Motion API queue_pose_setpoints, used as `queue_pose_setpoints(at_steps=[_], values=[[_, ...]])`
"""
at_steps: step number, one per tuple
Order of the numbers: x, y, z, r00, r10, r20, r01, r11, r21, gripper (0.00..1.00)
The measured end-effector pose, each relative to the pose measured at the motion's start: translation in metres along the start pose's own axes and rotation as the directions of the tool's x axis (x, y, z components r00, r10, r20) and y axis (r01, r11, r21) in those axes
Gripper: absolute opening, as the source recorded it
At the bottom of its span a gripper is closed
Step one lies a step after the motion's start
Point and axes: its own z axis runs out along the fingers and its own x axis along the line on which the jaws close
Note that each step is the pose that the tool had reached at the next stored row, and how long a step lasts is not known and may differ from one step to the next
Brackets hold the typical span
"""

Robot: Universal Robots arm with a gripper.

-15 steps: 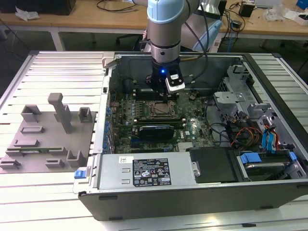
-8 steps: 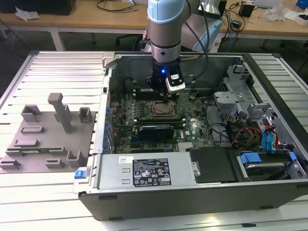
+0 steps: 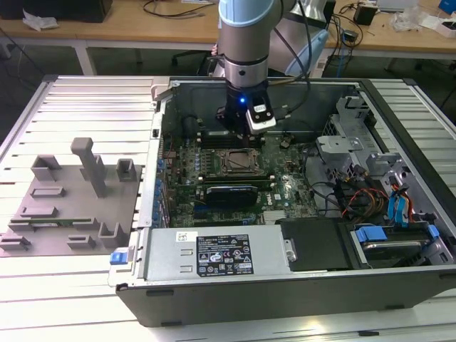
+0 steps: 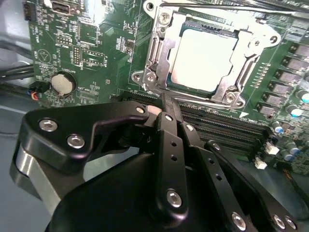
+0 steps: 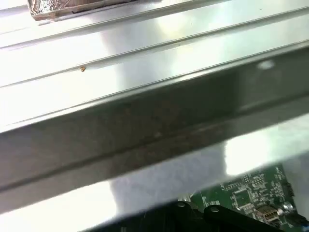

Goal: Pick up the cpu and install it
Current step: 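Install the first cpu locking lever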

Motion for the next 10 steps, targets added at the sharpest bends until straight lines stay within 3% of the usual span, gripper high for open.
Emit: queue_pose_setpoints(at_steps=[2, 5, 10], values=[[-0.0006, 0.0006, -0.0066, 1.0000, -0.001, 0.0032, 0.001, 0.9999, 0.0105, 0.11], [-0.0008, 0.0009, -0.0084, 1.0000, -0.002, 0.0059, 0.002, 0.9998, 0.0189, 0.11], [-0.0008, 0.0009, -0.0085, 1.0000, -0.003, 0.0064, 0.003, 0.9998, 0.0211, 0.11]])
